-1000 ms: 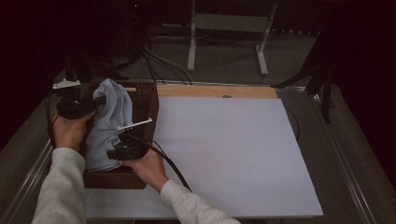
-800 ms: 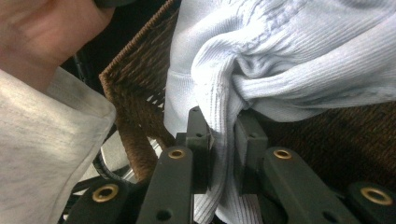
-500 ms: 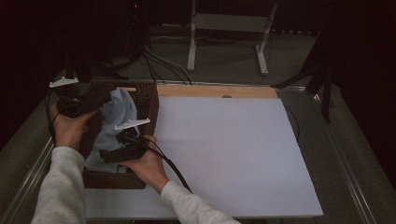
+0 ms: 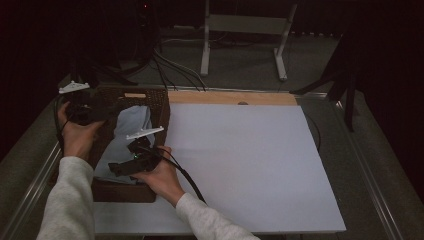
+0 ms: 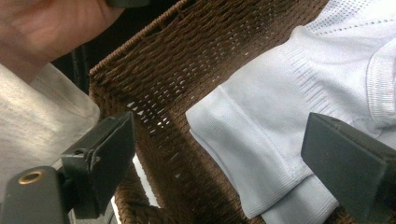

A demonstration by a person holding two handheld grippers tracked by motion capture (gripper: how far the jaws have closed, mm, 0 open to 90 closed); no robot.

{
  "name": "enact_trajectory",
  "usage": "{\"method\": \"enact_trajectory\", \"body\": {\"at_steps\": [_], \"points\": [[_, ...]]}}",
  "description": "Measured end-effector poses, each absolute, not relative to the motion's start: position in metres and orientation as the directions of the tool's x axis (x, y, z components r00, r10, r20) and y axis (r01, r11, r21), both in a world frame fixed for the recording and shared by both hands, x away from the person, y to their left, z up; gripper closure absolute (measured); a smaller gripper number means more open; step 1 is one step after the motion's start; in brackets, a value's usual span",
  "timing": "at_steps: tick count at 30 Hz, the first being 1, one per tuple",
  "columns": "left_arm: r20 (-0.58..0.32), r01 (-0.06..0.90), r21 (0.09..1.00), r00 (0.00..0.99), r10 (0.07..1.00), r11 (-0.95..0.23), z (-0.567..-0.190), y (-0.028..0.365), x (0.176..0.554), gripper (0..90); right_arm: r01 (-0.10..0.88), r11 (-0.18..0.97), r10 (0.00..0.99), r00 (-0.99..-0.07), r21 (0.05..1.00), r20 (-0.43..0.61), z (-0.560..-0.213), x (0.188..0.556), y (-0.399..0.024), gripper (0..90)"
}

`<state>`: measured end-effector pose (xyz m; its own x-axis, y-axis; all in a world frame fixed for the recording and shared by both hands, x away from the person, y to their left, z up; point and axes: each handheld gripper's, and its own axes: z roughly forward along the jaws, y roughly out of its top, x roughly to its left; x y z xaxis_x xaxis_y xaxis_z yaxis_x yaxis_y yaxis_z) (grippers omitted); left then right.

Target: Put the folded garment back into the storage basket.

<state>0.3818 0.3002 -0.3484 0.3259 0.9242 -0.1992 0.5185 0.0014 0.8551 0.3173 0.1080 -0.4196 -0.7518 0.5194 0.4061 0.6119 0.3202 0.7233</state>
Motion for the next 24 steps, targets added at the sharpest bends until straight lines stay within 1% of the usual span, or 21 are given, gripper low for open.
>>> {"method": "enact_trajectory", "body": {"at_steps": [14, 24], "points": [[-0.191, 0.516, 0.856, 0.360, 0.913, -0.024, -0.350, 0.290, 0.383, 0.0, 0.586, 0.309, 0.523, -0.762, 0.749, 0.381, -0.416, 0.320, 0.096, 8.4], [-0.177, 0.520, 0.852, 0.385, 0.906, -0.054, -0.357, 0.274, 0.386, 0.0, 0.576, 0.314, 0.537, -0.764, 0.755, 0.359, -0.416, 0.324, 0.086, 8.4]]}}
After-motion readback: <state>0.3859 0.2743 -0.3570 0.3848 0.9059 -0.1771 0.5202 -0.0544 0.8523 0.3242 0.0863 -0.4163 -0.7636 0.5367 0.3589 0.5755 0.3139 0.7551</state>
